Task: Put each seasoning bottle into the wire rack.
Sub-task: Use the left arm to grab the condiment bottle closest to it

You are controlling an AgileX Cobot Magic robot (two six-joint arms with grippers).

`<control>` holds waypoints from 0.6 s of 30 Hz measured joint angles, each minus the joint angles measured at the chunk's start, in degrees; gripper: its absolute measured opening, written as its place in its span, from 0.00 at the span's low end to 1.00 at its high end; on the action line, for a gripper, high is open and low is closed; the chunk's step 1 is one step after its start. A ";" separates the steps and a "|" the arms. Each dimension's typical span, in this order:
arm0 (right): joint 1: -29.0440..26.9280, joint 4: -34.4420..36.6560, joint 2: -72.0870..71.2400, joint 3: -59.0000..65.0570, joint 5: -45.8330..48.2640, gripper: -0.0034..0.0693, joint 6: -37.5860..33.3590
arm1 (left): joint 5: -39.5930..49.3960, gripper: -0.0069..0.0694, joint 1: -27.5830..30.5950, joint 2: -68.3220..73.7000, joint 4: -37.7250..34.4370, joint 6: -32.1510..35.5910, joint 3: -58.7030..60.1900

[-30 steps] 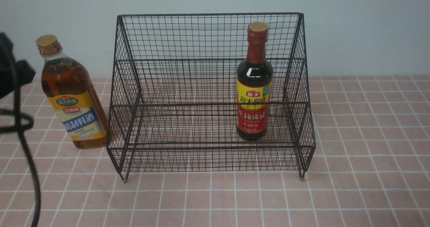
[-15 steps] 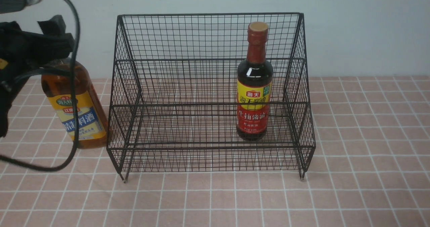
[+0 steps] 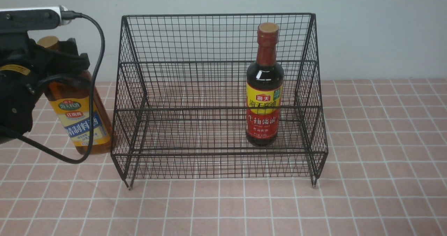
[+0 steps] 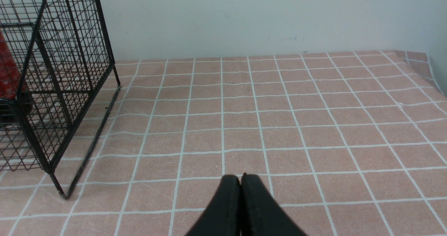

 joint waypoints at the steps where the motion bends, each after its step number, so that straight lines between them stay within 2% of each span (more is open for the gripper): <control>1: 0.00 0.00 0.00 0.00 0.00 0.03 0.00 | 0.00 0.84 0.00 0.37 0.00 0.00 0.00; 3: 0.00 0.00 0.00 0.00 0.00 0.03 0.00 | 0.00 0.82 0.00 0.75 0.00 -0.06 -0.05; 5: 0.00 0.00 0.00 0.00 0.00 0.03 0.00 | 0.00 0.70 0.00 1.20 0.63 -0.18 -0.06; 7: 0.00 0.00 0.00 0.00 0.00 0.03 0.00 | -0.17 0.53 0.00 1.28 1.66 -0.62 -0.19; 14: 0.00 0.00 0.00 0.00 0.00 0.03 0.00 | -1.23 0.52 0.00 0.65 1.72 -1.60 -0.01; 15: 0.00 0.00 0.00 0.00 0.00 0.03 0.00 | -0.63 0.49 0.00 -0.52 1.72 -1.47 -0.01; 18: 0.00 0.00 0.00 0.00 0.00 0.03 0.00 | 3.16 0.48 0.13 -4.12 1.72 0.22 -0.96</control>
